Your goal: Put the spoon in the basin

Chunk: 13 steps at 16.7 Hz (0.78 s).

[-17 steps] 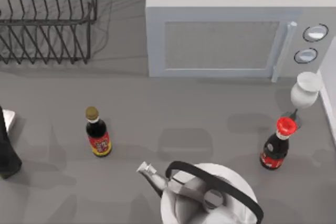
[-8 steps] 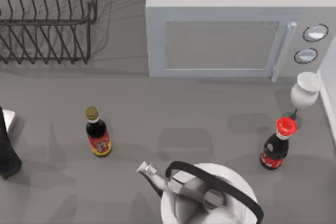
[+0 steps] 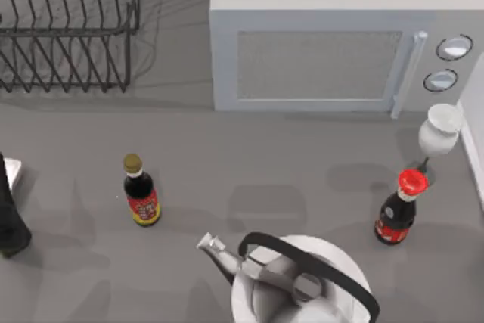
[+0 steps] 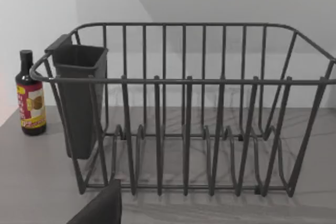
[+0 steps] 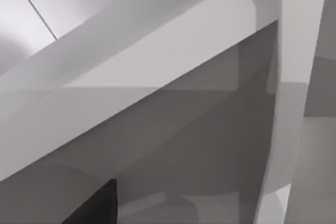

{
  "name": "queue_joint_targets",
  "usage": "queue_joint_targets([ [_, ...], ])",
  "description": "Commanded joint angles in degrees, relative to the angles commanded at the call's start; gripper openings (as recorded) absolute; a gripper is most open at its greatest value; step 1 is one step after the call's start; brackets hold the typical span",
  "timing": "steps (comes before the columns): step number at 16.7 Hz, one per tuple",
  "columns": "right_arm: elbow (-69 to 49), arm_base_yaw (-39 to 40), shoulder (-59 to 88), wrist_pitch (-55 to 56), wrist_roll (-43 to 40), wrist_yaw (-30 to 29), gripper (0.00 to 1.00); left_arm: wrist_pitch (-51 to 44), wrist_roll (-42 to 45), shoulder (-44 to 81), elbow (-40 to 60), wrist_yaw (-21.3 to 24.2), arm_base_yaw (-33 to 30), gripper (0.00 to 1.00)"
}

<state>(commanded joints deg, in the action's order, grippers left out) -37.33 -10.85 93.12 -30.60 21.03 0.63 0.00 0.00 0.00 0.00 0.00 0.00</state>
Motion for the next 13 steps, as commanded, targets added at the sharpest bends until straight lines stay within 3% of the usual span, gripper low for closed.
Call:
queue_joint_targets([
  [7, 0.0, 0.0, 0.0, 0.0, 0.0, 0.0, 0.02, 0.0, 0.0, 0.0, 0.0, 0.0, 0.0, 1.00],
  [13, 0.0, 0.0, 0.0, 0.0, 0.0, 0.0, 0.00, 0.0, 0.0, 0.0, 0.0, 0.0, 0.0, 1.00],
])
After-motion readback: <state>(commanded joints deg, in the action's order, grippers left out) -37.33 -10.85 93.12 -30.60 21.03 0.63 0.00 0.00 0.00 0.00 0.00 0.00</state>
